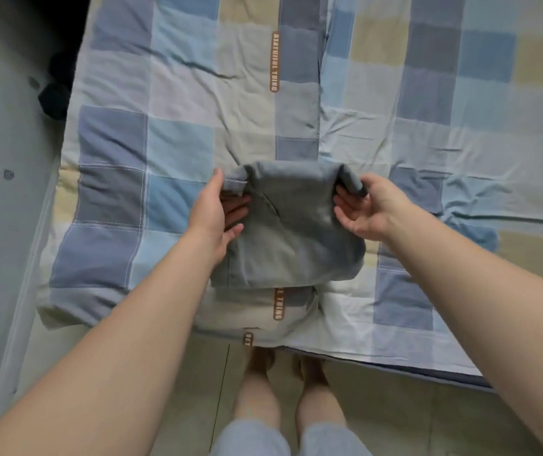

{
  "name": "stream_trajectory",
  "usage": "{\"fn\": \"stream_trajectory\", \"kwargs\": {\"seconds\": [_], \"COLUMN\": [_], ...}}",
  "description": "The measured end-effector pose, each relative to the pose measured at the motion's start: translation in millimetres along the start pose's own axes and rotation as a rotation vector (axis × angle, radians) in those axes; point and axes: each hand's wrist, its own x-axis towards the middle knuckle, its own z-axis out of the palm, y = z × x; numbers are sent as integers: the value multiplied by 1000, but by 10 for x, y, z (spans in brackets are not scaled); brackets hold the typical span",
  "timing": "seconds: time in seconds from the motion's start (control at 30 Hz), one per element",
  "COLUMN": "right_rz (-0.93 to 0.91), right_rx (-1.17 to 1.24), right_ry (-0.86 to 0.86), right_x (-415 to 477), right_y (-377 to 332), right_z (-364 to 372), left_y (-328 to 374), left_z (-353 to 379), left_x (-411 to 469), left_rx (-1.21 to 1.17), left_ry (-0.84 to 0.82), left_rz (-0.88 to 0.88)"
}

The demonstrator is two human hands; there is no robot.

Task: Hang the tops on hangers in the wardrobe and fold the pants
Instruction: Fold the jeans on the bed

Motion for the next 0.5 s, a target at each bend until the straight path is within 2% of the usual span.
{"fn": "stream_trajectory", "kwargs": {"seconds": [0.07, 0.13, 0.2, 0.27, 0.3, 0.37, 0.43, 0.5], "right_rz": [-44, -163, -317, -330, -313, -342, -463, -602], "right_rx": [-131, -471, -966, -1397, -1527, -1615, -1558, -1498], "right_ry": [-29, 0, -7, -125, -165, -150, -69, 38], "right_x": [313, 629, 906, 1087, 1144, 1195, 1196, 1164], "right_y": [-22, 108, 349, 611, 721, 859, 905, 933], "right_z": [145, 192, 123, -2, -75, -201, -298, -394], "left_y": [-58, -252, -555, -866, -988, -1160, -1220, -1191], "left_z": [73, 70, 0, -116, -170, -251, -274, -235], "left_x": [316, 609, 843, 959, 978, 976, 966, 975], "left_rx": [142, 375, 859, 1357, 1471, 1526, 1510, 1430], "left_ry": [33, 28, -39, -40, -41, -9, 82, 211], "left_rz": [136, 234, 257, 299, 327, 404, 493, 505]}}
